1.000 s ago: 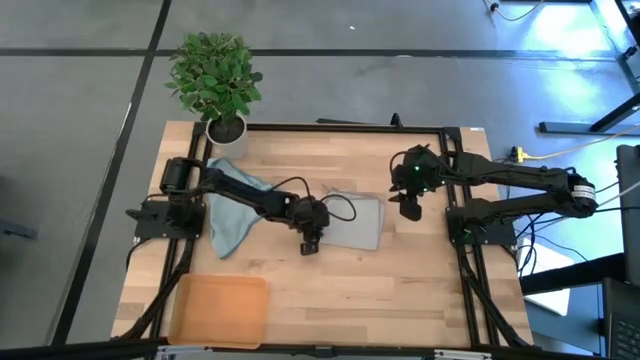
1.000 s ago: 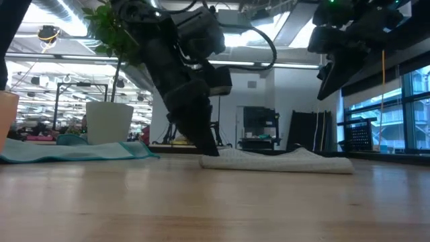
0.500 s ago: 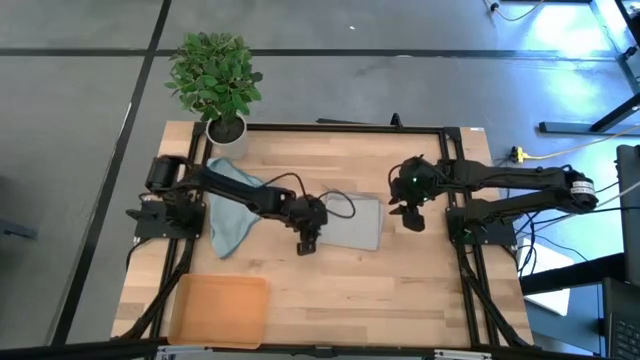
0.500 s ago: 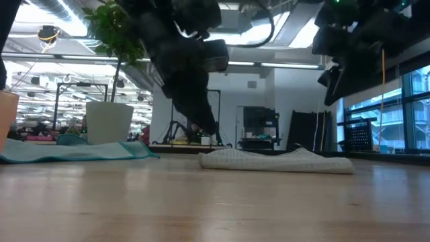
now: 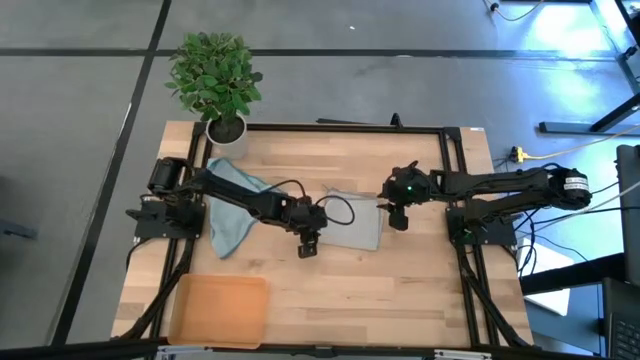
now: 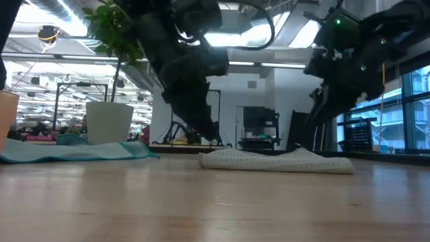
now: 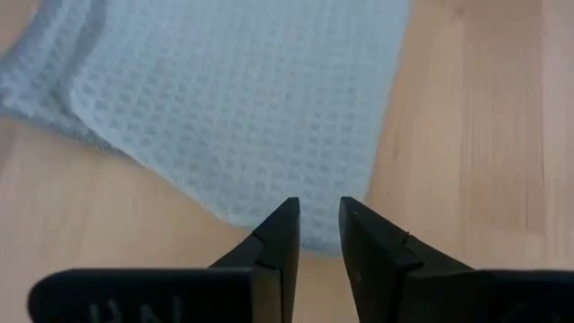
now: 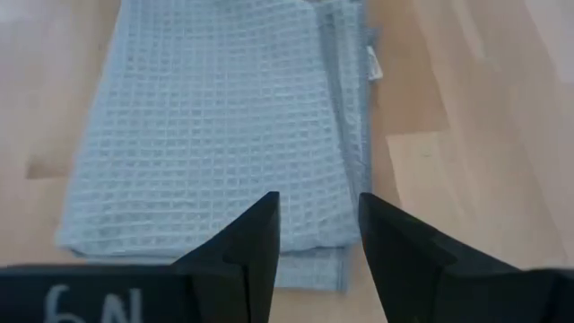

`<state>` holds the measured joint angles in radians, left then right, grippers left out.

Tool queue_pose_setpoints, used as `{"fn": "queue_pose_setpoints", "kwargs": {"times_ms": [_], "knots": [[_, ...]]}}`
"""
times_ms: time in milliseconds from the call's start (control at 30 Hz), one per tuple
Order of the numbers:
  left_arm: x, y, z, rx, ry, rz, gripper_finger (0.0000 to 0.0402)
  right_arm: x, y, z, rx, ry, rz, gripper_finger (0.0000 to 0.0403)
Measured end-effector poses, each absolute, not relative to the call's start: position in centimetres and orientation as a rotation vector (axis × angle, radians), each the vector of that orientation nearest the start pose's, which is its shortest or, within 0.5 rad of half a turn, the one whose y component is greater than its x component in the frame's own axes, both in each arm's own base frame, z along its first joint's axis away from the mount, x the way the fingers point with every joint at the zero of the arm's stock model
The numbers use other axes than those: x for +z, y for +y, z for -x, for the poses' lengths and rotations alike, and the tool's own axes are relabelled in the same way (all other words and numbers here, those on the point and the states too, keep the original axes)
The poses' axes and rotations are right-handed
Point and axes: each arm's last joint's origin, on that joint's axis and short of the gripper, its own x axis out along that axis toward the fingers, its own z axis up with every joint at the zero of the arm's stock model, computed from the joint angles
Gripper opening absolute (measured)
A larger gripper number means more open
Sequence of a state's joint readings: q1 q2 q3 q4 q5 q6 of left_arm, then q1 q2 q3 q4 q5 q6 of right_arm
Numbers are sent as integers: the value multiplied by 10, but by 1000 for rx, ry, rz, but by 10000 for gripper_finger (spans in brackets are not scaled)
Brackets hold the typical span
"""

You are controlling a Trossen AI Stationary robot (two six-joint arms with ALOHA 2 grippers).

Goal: Roll microfiber towels into tight, uniform cylinder then place into a basket
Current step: Roll the gray microfiber towel

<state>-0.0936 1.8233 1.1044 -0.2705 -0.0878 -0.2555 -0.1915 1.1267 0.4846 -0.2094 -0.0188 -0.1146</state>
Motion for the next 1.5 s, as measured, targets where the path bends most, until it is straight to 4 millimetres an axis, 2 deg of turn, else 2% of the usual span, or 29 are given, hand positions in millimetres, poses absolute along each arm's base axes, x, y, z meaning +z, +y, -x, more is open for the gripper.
{"fn": "queue_pose_setpoints", "kwargs": {"times_ms": [100, 200, 400, 600, 733, 1000, 1300, 1500], "knots": [[157, -32, -359, 127, 1015, 143, 74, 160, -40, -197, -147, 904, 88, 154], [154, -34, -362, 124, 1005, 144, 74, 158, -44, -198, -217, 914, 112, 154], [146, -31, -361, 151, 1039, 156, 74, 155, -48, -198, -233, 931, 104, 154], [133, -24, -365, 175, 1061, 159, 74, 142, -50, -201, -233, 1002, 91, 154], [132, -17, -365, 203, 1065, 157, 74, 133, -49, -203, -184, 1043, 64, 154], [132, 11, -364, 246, 1080, 94, 74, 129, -40, -205, -93, 1052, -11, 154], [132, 61, -361, 340, 1078, 47, 74, 129, -21, -206, 43, 1053, -130, 154], [134, 88, -361, 381, 1015, 35, 74, 130, -8, -207, 121, 1056, -208, 154]]}}
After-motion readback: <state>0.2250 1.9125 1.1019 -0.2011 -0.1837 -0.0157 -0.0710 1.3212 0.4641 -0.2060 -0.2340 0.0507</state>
